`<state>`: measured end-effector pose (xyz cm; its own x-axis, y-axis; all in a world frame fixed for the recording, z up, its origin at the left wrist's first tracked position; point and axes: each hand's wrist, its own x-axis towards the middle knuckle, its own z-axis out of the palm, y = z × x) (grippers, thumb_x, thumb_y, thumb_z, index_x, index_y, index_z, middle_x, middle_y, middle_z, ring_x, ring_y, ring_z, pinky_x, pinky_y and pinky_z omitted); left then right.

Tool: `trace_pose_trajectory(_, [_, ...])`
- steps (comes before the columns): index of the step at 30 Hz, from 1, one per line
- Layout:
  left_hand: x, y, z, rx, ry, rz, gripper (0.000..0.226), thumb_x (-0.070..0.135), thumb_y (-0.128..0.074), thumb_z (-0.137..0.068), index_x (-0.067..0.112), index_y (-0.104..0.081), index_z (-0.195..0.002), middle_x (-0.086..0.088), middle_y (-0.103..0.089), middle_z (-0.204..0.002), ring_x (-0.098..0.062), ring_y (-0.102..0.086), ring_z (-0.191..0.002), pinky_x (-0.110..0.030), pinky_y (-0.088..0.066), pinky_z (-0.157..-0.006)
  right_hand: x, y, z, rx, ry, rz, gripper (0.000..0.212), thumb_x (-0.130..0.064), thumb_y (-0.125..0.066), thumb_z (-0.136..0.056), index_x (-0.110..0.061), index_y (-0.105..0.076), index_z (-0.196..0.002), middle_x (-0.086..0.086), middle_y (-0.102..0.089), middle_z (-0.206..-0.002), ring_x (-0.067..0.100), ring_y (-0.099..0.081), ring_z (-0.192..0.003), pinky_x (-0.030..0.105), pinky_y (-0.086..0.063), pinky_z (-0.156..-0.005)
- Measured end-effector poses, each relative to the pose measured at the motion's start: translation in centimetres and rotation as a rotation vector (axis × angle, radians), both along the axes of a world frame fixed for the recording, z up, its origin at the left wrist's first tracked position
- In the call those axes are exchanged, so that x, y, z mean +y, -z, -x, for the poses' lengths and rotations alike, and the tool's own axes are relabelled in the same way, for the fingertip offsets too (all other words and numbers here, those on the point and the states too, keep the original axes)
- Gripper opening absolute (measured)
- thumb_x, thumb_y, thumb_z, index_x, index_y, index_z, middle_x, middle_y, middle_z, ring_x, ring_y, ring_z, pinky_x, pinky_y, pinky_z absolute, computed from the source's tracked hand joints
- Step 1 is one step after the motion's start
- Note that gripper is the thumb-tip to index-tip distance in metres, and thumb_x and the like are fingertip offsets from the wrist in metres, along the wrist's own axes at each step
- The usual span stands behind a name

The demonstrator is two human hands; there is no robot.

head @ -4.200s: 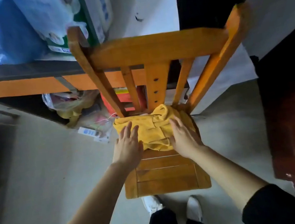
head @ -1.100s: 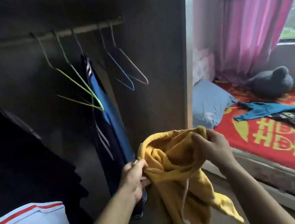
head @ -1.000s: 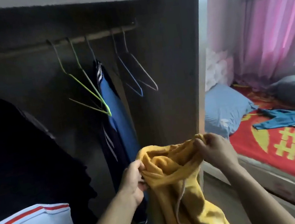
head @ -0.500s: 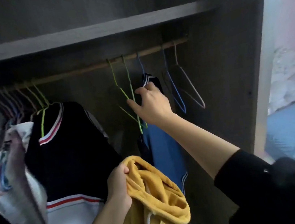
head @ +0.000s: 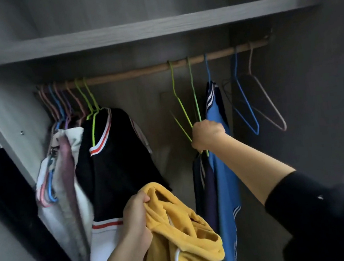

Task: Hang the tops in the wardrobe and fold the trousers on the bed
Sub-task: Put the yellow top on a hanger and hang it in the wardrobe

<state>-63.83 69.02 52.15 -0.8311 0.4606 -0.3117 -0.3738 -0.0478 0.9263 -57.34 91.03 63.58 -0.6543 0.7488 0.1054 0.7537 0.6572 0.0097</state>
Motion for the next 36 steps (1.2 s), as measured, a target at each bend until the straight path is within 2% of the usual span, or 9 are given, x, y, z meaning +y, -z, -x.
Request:
trace_pose_trajectory(4, [0.5, 0.7, 0.4, 0.015, 0.042, 0.014, 0.016, 0.021, -0.058, -0.089, 0.012, -0.064, -0.101, -0.019, -0.067, -0.097, -0.038, -0.065, -0.091, -0.047, -0.054, -0.082, 0.2, 0.5, -0.7, 0.079, 0.042, 0.361, 0.022, -0.013, -0.051, -0.092, -0.005, -0.064, -0.076, 0.004, -0.065, -0.053, 0.014, -0.058, -0.043, 0.023, -0.045, -0.048])
trace_pose_trajectory(9, [2.0, 1.3, 1.4, 0.105, 0.064, 0.044, 0.014, 0.026, -0.063, -0.088, 0.015, -0.065, -0.096, -0.016, -0.067, -0.094, -0.034, -0.066, -0.086, -0.039, -0.057, -0.071, -0.6, 1.6, -1.5, 0.55, -0.051, 0.205, 0.047, -0.043, -0.035, -0.104, -0.006, -0.061, -0.09, 0.015, -0.07, -0.087, 0.029, -0.067, -0.074, 0.043, -0.058, -0.07])
trace_pose_trajectory(11, [2.7, 1.4, 2.0, 0.134, 0.074, 0.038, 0.014, 0.027, -0.065, -0.088, 0.014, -0.065, -0.095, -0.013, -0.066, -0.09, -0.03, -0.065, -0.081, -0.035, -0.055, -0.065, -2.0, 1.8, -2.8, 0.887, -0.134, 0.238, 0.044, -0.042, -0.035, -0.105, -0.01, -0.062, -0.093, 0.011, -0.067, -0.08, 0.025, -0.067, -0.066, 0.043, -0.059, -0.065])
trace_pose_trajectory(14, [3.8, 1.8, 2.6, 0.104, 0.082, 0.022, 0.017, 0.027, -0.066, -0.086, 0.015, -0.066, -0.098, -0.01, -0.066, -0.09, -0.026, -0.065, -0.08, -0.032, -0.052, -0.06, -4.3, 2.6, -5.0, 1.092, -0.246, 0.268, 0.037, -0.037, -0.036, -0.106, -0.013, -0.06, -0.091, 0.006, -0.065, -0.07, 0.017, -0.064, -0.055, 0.031, -0.057, -0.056])
trace_pose_trajectory(20, [5.7, 2.8, 3.1, 0.108, 0.125, -0.003, 0.012, 0.024, -0.064, -0.084, 0.014, -0.067, -0.09, -0.009, -0.064, -0.082, -0.026, -0.064, -0.075, -0.032, -0.052, -0.06, -8.2, 13.9, -10.8, 1.158, -0.366, 0.02, 0.032, -0.024, -0.038, -0.107, -0.012, -0.063, -0.092, -0.005, -0.057, -0.081, 0.012, -0.059, -0.071, 0.031, -0.05, -0.062])
trace_pose_trajectory(24, [7.0, 4.1, 3.6, 0.116, 0.107, -0.006, 0.006, 0.015, -0.066, -0.082, 0.016, -0.067, -0.076, -0.006, -0.065, -0.076, -0.025, -0.062, -0.072, -0.03, -0.049, -0.061, -11.4, 22.5, -14.4, 1.075, -0.217, 0.175, 0.03, -0.043, -0.044, -0.103, -0.029, -0.061, -0.082, -0.014, -0.054, -0.074, 0.011, -0.054, -0.07, 0.037, -0.047, -0.061])
trace_pose_trajectory(27, [7.5, 5.9, 4.0, 0.116, 0.135, 0.001, 0.008, 0.012, -0.067, -0.083, 0.017, -0.069, -0.077, -0.008, -0.068, -0.079, -0.022, -0.064, -0.07, -0.027, -0.049, -0.058, -13.6, 23.6, -15.3, 1.034, -0.201, 0.366, 0.025, -0.043, -0.051, -0.099, -0.042, -0.052, -0.074, -0.015, -0.047, -0.058, 0.004, -0.039, -0.053, 0.025, -0.034, -0.052])
trace_pose_trajectory(30, [7.4, 7.3, 3.9, 0.143, 0.172, 0.023, 0.012, 0.012, -0.072, -0.082, 0.017, -0.073, -0.093, -0.007, -0.072, -0.087, -0.023, -0.068, -0.077, -0.028, -0.053, -0.062, -14.6, 23.6, -16.3, 1.042, -0.228, 0.44, 0.012, -0.038, -0.055, -0.098, -0.034, -0.06, -0.088, -0.008, -0.053, -0.062, 0.004, -0.039, -0.055, 0.026, -0.035, -0.052])
trace_pose_trajectory(36, [7.1, 9.3, 4.4, 0.649, 0.265, 0.25, 0.03, 0.036, -0.071, -0.087, 0.021, -0.07, -0.114, 0.0, -0.072, -0.099, -0.018, -0.069, -0.091, -0.036, -0.059, -0.078, -15.2, 24.4, -20.1, 1.062, -0.005, 0.524, 0.019, -0.036, -0.053, -0.1, -0.024, -0.069, -0.095, 0.005, -0.064, -0.074, 0.025, -0.055, -0.069, 0.035, -0.045, -0.065])
